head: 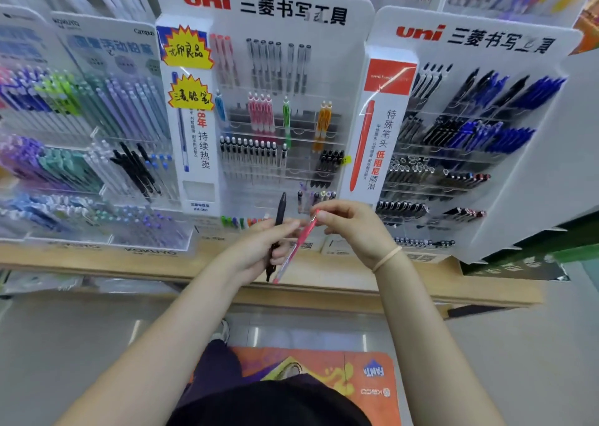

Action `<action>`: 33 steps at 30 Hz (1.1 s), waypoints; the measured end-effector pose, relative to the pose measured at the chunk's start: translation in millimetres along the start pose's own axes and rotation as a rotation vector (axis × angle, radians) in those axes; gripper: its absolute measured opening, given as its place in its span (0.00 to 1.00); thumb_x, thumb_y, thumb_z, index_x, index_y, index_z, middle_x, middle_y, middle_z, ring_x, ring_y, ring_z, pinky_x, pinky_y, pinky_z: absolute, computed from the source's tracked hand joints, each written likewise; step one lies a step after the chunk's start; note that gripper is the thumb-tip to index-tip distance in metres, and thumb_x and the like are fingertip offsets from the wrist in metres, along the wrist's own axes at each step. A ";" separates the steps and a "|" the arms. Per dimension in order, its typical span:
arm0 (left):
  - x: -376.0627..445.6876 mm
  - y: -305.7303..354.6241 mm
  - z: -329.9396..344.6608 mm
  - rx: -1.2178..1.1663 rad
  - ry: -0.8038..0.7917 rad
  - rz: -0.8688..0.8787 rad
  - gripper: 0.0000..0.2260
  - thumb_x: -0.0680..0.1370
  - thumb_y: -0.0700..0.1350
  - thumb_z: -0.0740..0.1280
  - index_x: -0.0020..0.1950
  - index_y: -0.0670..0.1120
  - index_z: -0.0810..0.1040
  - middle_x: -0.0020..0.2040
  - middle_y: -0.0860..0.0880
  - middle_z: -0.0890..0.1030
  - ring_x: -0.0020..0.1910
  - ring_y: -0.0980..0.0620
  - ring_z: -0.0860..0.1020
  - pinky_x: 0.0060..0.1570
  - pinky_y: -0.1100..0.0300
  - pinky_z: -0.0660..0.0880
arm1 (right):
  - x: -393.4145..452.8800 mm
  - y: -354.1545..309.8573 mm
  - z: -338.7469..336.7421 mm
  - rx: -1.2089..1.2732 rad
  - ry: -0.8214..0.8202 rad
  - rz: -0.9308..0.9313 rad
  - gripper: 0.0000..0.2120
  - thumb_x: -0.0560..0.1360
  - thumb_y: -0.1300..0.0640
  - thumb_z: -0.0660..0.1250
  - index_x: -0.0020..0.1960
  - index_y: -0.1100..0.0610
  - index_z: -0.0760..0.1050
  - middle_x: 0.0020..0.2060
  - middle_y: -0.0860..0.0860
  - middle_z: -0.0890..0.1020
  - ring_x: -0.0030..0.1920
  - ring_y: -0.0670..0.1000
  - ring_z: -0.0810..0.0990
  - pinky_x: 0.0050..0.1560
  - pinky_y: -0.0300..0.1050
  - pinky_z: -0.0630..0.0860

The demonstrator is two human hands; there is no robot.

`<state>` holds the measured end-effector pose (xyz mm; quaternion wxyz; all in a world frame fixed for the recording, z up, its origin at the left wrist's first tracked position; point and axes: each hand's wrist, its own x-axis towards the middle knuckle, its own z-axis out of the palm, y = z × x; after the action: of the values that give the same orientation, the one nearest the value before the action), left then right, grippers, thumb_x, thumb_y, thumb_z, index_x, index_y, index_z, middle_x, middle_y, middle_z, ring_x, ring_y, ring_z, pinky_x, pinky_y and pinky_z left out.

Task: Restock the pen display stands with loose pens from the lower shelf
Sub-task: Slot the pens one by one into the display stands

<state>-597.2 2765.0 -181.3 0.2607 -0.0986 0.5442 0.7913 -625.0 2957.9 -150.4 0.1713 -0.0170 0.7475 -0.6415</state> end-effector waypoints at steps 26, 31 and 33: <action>0.4 -80.2 -33.8 -0.318 0.193 -0.108 0.14 0.85 0.46 0.56 0.64 0.44 0.79 0.38 0.49 0.77 0.31 0.54 0.70 0.24 0.65 0.62 | 70.5 86.4 38.5 -0.345 0.268 -0.008 0.06 0.75 0.63 0.72 0.51 0.59 0.84 0.41 0.52 0.85 0.33 0.45 0.79 0.41 0.39 0.78; 2.8 -78.2 -35.4 -0.337 0.171 -0.105 0.15 0.85 0.46 0.57 0.64 0.44 0.80 0.38 0.49 0.77 0.31 0.54 0.70 0.25 0.64 0.62 | 71.9 86.3 40.5 -0.291 0.284 -0.025 0.07 0.75 0.62 0.73 0.52 0.58 0.84 0.40 0.52 0.86 0.34 0.48 0.80 0.41 0.39 0.80; 2.9 -77.5 -34.4 -0.358 0.162 -0.105 0.15 0.85 0.45 0.57 0.64 0.43 0.80 0.38 0.49 0.76 0.32 0.54 0.70 0.25 0.64 0.63 | 72.9 91.2 45.4 -0.309 0.262 0.005 0.06 0.75 0.62 0.73 0.52 0.58 0.85 0.41 0.51 0.86 0.30 0.47 0.79 0.38 0.39 0.79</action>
<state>-563.7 2755.5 -258.7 0.2353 -0.2348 0.4083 0.8502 -663.3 2912.8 -260.8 0.0696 0.0425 0.8531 -0.5153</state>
